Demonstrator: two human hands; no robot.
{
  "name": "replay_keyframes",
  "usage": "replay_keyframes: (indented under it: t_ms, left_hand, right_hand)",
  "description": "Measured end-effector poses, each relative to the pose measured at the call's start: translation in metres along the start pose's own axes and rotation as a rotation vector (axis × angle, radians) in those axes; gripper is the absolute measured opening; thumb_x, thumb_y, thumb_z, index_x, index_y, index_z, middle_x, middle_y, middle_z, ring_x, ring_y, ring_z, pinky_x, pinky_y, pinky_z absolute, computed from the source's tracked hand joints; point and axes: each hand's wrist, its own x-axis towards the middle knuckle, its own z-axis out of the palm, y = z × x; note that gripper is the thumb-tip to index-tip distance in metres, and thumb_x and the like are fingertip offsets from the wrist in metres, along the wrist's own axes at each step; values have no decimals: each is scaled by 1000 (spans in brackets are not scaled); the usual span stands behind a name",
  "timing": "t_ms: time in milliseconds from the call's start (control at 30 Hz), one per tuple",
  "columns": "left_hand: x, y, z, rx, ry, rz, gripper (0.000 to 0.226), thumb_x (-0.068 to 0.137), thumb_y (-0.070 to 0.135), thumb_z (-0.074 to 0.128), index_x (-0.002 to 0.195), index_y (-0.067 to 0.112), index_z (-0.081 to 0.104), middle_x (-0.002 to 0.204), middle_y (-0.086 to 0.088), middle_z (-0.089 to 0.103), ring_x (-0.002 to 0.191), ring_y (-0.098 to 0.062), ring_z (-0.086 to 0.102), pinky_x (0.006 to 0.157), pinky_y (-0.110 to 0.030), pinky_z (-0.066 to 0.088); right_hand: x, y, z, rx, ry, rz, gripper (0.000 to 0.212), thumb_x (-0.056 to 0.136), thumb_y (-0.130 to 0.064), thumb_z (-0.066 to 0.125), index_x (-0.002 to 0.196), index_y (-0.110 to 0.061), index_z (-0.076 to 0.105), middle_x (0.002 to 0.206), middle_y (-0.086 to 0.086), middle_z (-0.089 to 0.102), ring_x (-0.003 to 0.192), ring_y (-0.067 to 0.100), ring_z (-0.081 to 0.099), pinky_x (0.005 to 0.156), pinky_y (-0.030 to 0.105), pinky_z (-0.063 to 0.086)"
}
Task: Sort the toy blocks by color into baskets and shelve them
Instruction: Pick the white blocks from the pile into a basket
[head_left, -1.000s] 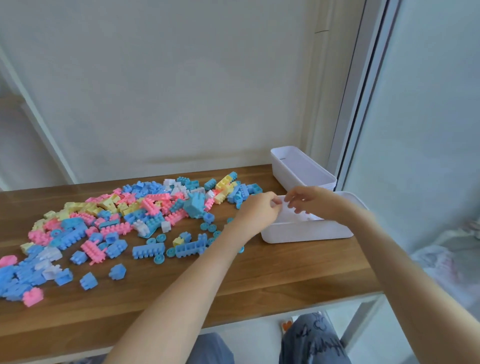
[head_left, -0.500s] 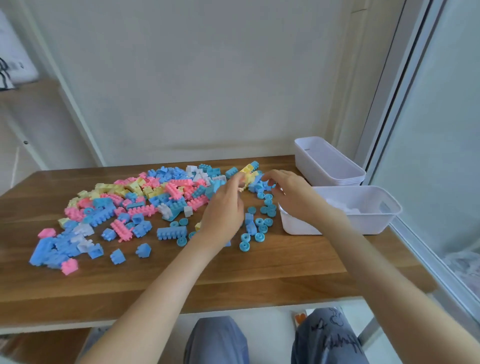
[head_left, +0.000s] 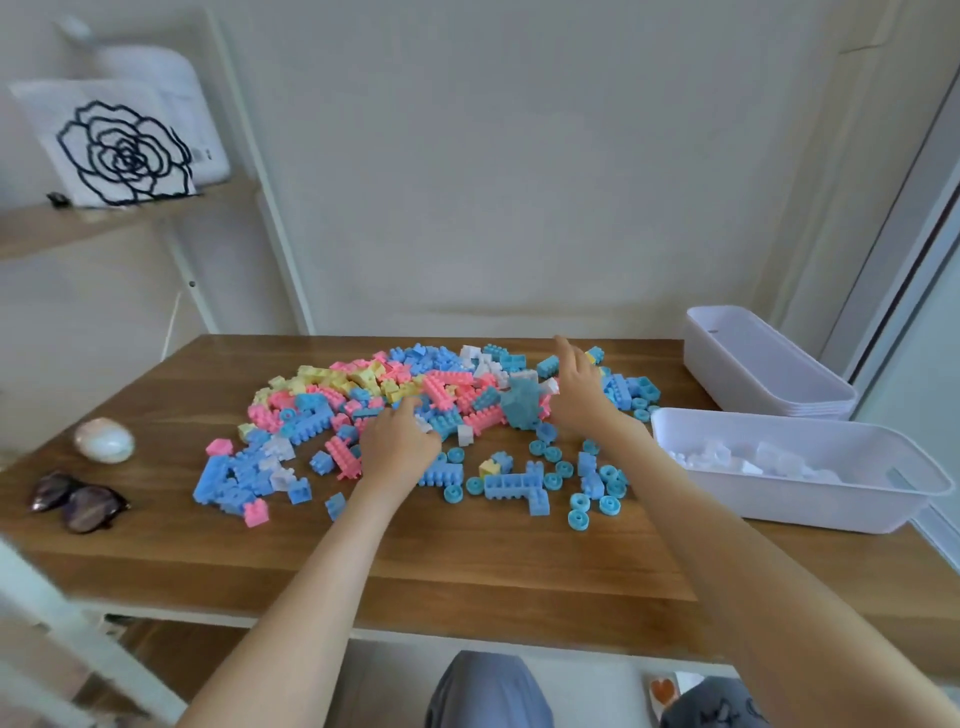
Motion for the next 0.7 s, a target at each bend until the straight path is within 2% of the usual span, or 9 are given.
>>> replay_keyframes:
  t_ms: [100,167,233,333,467,567,700]
  left_hand:
    - [5,0,-3,75,-99,-5,44,87,32,55,129,21,50,109,-4,65,96,-24,61,82,-35,50]
    - [6,-3,-1,118,-129,-3,41,86,35,56,124,20,51,109,-2,64,98,-23,59,87,-37,47]
    - [6,-4,3,128,-125,1,39,86,37,58,120,19,51,111,-2,63,104,-23,56,95,-38,40]
    - [5,-5,8,83,-91,-27,37,89,38,57,121,19,53,113,0,62,111,-23,54,101,-43,29]
    - [3,-3,13,97,-31,-35,27,92,39,54,108,17,56,102,1,63,101,-20,56,96,-43,29]
    - [1,-1,13,82,-21,-32,21,93,37,53,102,18,55,94,3,60,90,-16,52,94,-41,29]
    - [0,-2,12,42,-25,-29,15,93,32,52,102,20,54,95,4,61,95,-17,54,97,-42,28]
  right_hand:
    - [11,6,16,-75,-57,27,82,83,4,45,150,-15,3,152,15,14,140,36,14,113,45,15]
    - [13,9,26,-133,-127,16,80,84,1,45,150,-18,5,152,13,17,139,37,16,110,48,20]
    - [12,9,30,-184,-173,28,75,85,-2,44,150,-17,8,152,14,17,140,37,11,111,50,18]
    - [9,6,29,-169,-140,82,67,86,-2,45,147,-11,18,148,17,23,138,37,15,111,48,21]
    - [13,17,33,-204,-147,70,49,86,-8,46,134,-4,42,140,14,38,129,35,28,105,43,29]
    - [9,13,24,-177,-111,86,38,91,-13,46,128,-5,47,130,15,45,123,34,36,97,43,36]
    - [5,12,22,-140,-36,63,35,92,-17,44,126,-9,50,125,13,50,116,30,44,94,44,42]
